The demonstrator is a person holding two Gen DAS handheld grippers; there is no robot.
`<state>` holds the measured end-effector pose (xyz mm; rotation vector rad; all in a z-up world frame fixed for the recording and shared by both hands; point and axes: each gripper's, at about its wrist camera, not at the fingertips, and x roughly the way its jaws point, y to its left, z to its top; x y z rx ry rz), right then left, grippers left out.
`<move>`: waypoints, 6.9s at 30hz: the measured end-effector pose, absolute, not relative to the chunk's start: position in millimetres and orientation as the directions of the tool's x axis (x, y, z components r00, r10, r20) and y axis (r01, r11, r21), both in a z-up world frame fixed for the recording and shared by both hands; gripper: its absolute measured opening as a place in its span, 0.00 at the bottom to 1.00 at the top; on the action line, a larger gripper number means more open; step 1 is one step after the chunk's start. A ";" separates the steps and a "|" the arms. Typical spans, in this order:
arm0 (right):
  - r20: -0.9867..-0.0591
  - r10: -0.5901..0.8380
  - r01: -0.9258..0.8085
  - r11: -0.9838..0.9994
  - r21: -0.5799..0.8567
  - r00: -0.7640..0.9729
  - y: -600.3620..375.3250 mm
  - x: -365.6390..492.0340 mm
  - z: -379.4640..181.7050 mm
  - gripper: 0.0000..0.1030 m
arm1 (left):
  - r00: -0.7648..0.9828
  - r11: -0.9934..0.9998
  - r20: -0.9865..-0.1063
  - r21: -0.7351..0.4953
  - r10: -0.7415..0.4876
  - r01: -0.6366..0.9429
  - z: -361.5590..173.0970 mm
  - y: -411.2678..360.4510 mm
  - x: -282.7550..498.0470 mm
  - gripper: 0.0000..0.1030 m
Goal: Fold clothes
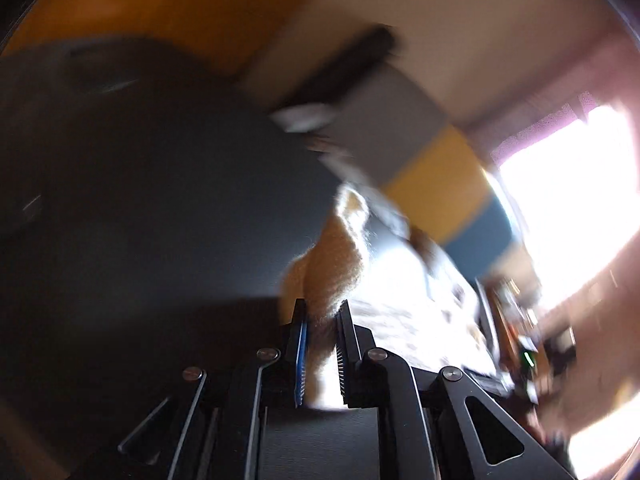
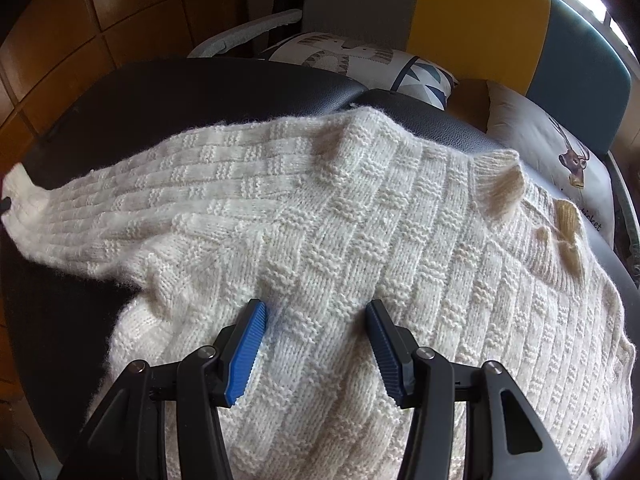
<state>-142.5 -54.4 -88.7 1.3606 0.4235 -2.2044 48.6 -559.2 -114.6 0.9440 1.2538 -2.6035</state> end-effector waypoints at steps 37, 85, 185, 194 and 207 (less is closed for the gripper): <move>-0.874 -0.206 0.569 -0.817 -0.094 -0.440 -84.2 -225.6 -84.5 0.53 | -0.650 -0.676 -0.733 -0.376 -0.201 0.633 -101.8 -550.8 25.9 0.07; -0.825 -0.228 0.388 -0.922 0.011 -0.517 129.4 -108.7 -98.8 0.81 | -0.548 -0.845 -0.753 -0.515 0.364 0.146 -137.0 -233.2 -78.6 0.05; -0.635 -0.209 -0.472 -0.507 0.721 -0.744 585.6 41.6 -84.2 0.76 | -0.497 -0.970 -0.834 -0.194 0.241 -0.145 -91.9 -34.0 -101.7 0.63; -0.589 -0.074 -0.533 -0.346 0.772 -0.805 664.7 21.0 -102.8 0.57 | -0.462 -0.947 -0.832 -0.218 0.307 -0.236 -79.2 20.4 -106.8 0.63; -0.679 -0.070 -0.522 -0.584 0.622 -0.731 656.8 -51.2 -92.0 0.06 | -0.300 -0.877 -0.891 -0.187 0.341 -0.442 -100.5 166.4 -153.2 0.64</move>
